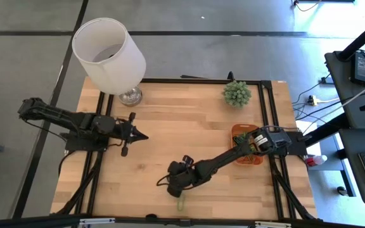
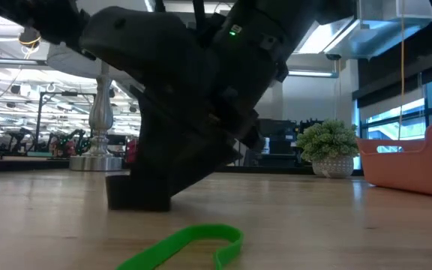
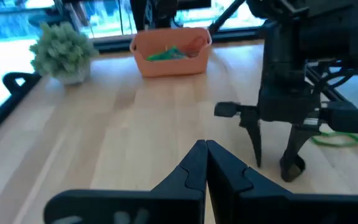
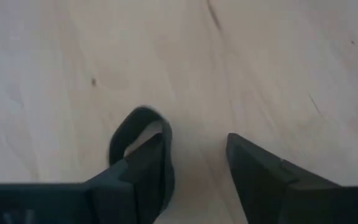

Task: Pick and place rubber bands into bin
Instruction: Put the black rubber band into the orange bin

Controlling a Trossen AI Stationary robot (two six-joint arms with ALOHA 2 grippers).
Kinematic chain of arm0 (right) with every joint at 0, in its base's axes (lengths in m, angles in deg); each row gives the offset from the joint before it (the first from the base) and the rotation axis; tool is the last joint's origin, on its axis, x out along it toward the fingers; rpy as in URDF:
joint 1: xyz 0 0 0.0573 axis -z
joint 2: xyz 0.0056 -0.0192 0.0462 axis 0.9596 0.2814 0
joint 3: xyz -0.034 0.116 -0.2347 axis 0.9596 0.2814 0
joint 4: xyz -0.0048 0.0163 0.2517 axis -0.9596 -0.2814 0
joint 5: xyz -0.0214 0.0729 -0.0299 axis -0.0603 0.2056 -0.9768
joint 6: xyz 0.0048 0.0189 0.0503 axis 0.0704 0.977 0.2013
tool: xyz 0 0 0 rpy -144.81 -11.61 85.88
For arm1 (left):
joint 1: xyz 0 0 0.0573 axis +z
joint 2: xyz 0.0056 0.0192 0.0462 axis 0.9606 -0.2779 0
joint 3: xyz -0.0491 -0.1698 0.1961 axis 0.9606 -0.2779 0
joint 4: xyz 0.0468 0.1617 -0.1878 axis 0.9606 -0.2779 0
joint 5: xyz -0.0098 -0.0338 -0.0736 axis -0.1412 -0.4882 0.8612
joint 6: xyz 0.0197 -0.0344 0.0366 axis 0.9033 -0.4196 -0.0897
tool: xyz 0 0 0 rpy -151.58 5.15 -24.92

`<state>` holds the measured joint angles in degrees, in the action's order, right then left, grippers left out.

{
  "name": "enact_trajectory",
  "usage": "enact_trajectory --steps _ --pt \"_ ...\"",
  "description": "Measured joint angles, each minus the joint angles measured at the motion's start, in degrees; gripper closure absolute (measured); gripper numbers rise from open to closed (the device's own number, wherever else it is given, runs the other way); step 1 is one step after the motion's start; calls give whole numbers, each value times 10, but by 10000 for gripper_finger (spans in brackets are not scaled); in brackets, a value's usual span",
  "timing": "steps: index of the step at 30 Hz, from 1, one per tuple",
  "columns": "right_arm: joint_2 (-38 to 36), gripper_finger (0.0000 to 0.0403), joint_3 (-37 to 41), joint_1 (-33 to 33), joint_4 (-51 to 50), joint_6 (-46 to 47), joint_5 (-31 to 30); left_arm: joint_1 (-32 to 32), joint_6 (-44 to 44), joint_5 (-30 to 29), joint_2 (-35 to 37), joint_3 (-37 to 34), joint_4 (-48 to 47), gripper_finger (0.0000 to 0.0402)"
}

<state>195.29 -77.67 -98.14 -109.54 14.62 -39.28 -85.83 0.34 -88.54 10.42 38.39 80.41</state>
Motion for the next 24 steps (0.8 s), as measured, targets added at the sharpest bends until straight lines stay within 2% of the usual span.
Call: enact_trajectory --steps 3,7,12,17,20,24 --pt "0 254 0 0 0 24 2 5 23 -3 43 -34 10 399" --pt "2 298 1 1 6 54 3 19 32 -1 91 -95 70 400" --pt "3 349 1 1 16 70 8 54 41 62 130 -164 185 400" --pt "3 392 2 2 31 70 29 107 28 104 170 -198 189 400" --pt "4 395 2 1 34 72 32 130 26 117 204 -203 188 400" --pt "4 390 2 1 35 113 35 145 10 120 261 -204 141 400"
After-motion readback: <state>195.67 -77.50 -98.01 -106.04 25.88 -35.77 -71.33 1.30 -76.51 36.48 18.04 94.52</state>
